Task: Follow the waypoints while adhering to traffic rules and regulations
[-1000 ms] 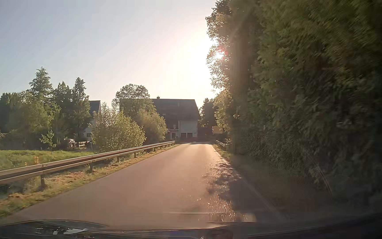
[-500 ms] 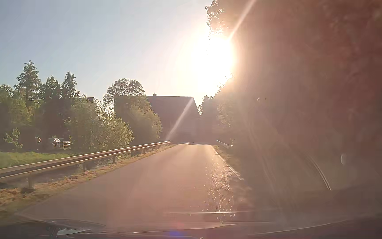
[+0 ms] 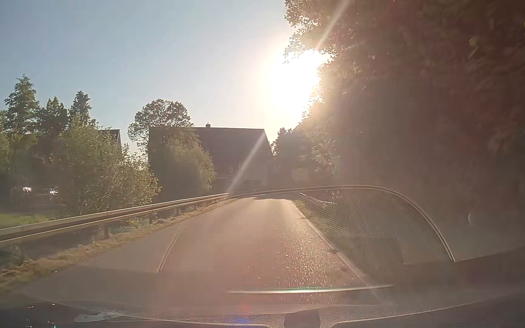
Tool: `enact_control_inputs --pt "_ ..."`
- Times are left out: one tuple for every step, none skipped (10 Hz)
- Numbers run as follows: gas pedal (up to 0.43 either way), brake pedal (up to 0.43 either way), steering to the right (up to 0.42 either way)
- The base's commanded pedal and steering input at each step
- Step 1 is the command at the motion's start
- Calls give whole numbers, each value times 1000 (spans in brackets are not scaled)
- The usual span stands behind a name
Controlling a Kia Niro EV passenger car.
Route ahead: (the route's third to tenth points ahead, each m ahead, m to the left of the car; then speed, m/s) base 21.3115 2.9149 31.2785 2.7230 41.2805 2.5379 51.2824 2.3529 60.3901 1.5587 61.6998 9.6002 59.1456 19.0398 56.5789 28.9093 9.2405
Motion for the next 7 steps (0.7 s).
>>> enact_control_inputs --pt "47 0 -1" --pt "47 0 -2" --pt "47 0 -2" --pt "47 0 -2" --pt "47 0 -2" --pt "47 0 -2" --pt "47 0 -2"
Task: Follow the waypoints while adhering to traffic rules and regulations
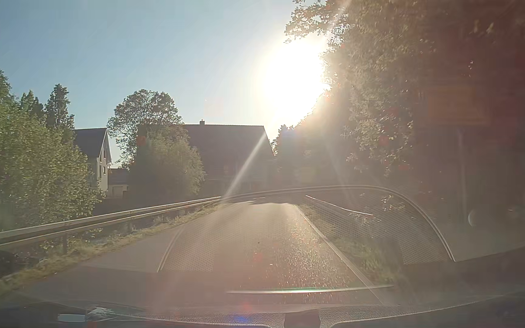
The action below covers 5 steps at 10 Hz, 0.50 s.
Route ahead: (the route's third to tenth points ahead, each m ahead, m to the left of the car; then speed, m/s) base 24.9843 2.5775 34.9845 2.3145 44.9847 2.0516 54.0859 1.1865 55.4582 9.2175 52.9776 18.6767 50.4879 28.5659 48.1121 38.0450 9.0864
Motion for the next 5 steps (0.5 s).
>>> enact_control_inputs --pt "47 0 -2" --pt "47 0 -2" --pt "28 0 -2" --pt "28 0 -2" --pt "8 0 -2"
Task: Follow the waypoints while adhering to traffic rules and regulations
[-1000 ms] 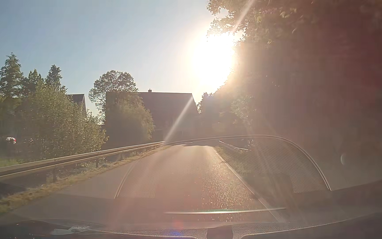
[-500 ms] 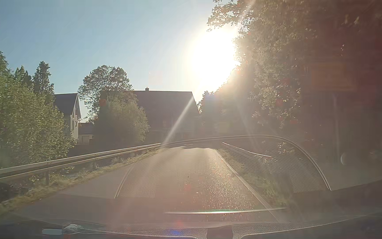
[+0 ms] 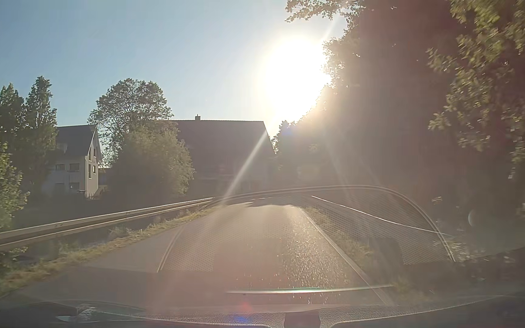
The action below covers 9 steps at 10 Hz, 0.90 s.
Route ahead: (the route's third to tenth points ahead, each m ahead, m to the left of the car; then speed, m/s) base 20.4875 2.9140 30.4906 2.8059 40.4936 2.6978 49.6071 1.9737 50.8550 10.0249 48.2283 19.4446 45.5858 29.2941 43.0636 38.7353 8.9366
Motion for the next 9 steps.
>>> enact_control_inputs --pt "0 0 -2" --pt "0 0 0" --pt "0 0 1" --pt "0 0 1" --pt "0 0 2" --pt "0 0 3" --pt "0 0 4" --pt "0 0 6" --pt "0 0 7"
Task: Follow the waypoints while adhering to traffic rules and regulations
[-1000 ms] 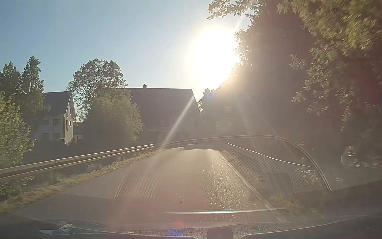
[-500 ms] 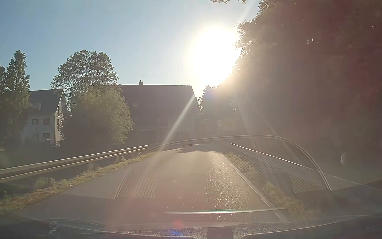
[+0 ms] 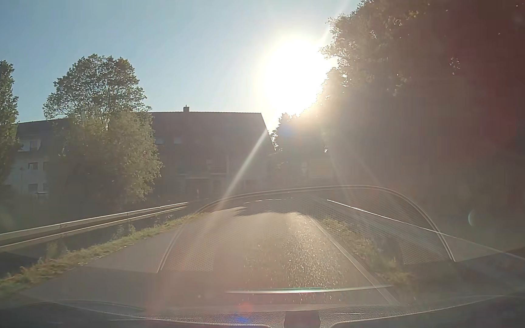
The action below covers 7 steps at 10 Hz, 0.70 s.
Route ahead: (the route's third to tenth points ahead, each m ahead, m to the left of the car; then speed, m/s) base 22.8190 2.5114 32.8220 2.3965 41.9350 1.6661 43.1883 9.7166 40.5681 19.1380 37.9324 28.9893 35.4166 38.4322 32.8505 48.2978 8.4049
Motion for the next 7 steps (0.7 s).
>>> enact_control_inputs --pt "0 6 8" --pt "0 30 10" --pt "0 55 14" --pt "0 67 15" --pt "0 85 15" --pt "0 98 15" --pt "0 110 15"
